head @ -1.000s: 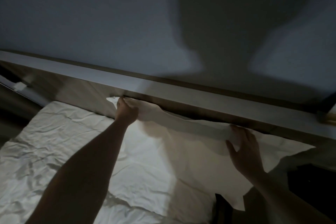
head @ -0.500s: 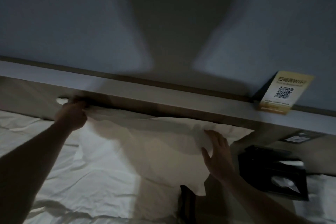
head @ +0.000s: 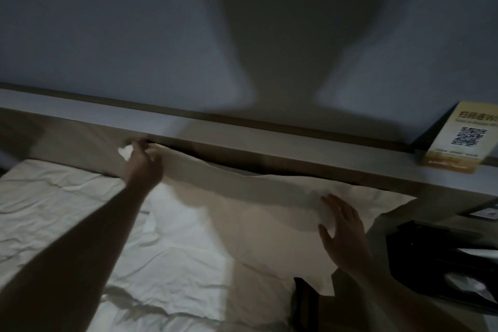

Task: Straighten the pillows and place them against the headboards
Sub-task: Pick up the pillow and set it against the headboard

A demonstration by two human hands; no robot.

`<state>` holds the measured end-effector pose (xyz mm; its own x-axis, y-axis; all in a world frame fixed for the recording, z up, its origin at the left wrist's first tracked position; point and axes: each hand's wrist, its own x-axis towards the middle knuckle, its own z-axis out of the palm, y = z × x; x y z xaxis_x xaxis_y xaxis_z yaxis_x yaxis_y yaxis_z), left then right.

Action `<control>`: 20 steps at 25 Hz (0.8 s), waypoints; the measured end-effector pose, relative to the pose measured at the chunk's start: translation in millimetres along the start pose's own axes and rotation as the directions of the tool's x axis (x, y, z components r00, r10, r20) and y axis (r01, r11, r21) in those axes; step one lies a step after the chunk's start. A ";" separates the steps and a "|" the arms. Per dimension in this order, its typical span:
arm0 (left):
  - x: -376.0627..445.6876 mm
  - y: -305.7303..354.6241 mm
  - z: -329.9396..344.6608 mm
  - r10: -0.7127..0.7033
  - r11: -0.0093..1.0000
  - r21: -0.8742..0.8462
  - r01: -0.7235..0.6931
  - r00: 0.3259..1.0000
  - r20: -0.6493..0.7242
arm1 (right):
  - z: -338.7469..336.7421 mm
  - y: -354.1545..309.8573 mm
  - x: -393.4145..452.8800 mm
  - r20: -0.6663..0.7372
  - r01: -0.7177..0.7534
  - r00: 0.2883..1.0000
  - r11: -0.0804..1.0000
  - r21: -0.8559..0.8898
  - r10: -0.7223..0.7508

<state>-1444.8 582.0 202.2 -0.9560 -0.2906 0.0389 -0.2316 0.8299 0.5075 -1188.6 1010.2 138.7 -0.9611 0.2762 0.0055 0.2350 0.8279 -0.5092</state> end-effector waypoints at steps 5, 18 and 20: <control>-81.7 -3.7 44.7 -0.150 0.973 -0.125 0.196 0.940 0.305 | 8.6 19.3 -5.1 0.048 0.003 0.999 0.992 -0.130 0.003; -101.9 7.4 49.8 0.165 0.981 0.017 -0.192 0.883 0.439 | -12.6 23.7 13.4 -0.019 0.006 1.000 0.980 -0.201 -0.010; -115.9 4.3 41.4 0.169 0.974 0.056 -0.219 0.870 0.462 | -15.2 19.2 9.7 -0.013 0.014 1.000 0.988 -0.156 -0.016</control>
<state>-1342.4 639.0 164.2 -0.9545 0.1074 -0.2782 -0.0263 0.8989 0.4374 -1191.2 1036.2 142.1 -0.9627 0.2695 0.0252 0.2416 0.8976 -0.3686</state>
